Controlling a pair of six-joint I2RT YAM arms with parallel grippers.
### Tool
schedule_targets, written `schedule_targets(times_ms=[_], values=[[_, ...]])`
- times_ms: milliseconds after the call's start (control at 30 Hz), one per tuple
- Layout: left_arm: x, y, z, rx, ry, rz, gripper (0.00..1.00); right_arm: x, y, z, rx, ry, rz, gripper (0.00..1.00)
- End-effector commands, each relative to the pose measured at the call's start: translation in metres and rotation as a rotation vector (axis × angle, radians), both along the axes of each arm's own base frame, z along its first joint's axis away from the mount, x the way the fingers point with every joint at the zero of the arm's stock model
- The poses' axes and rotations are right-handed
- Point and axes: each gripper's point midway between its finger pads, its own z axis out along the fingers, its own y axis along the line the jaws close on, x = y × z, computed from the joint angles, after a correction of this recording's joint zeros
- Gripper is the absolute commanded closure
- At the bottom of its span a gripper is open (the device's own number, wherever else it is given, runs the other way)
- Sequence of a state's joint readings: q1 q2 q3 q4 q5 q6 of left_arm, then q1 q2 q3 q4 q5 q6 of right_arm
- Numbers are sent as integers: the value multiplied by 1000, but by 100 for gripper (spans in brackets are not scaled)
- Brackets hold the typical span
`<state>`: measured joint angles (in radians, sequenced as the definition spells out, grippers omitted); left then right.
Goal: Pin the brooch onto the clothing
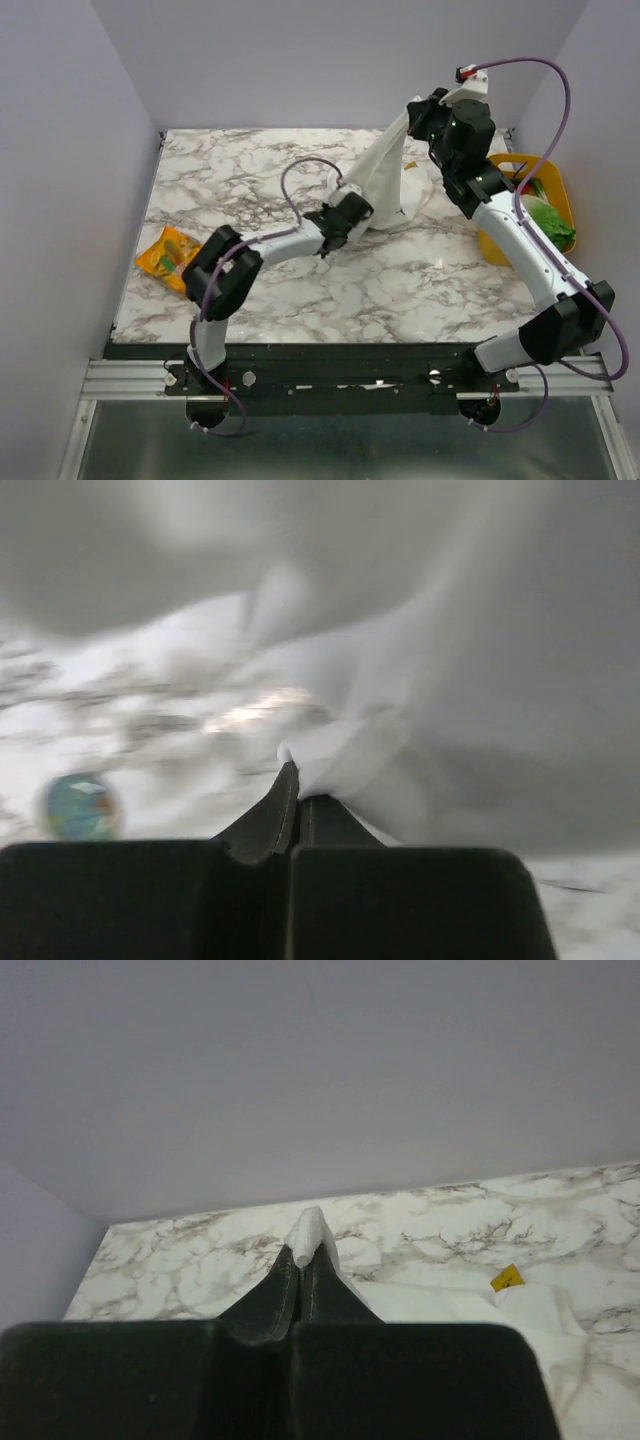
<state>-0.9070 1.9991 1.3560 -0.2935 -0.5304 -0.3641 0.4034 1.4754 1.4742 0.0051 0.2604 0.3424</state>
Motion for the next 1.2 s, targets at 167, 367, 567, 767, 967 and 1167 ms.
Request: schedule_targets(times_ms=[167,367,567,767,967,1167], values=[[93,96,279,-125,-424,167,100,-79,-52,142,-14,-341,-82,99],[96,131,404,-114,-622,282,100,-132,-70,189,-14,-472,-69,99],[75,152,468,-183,-760,299,100,-172,-82,200,30,-544,-49,99],[69,157,503,-186,-847,268,100,-182,-82,209,28,-572,-33,99],[83,152,496,-168,-841,243,100,-156,-76,202,-14,-532,-52,99],[125,152,478,-172,-841,221,100,-88,-57,179,-91,-465,-98,99]])
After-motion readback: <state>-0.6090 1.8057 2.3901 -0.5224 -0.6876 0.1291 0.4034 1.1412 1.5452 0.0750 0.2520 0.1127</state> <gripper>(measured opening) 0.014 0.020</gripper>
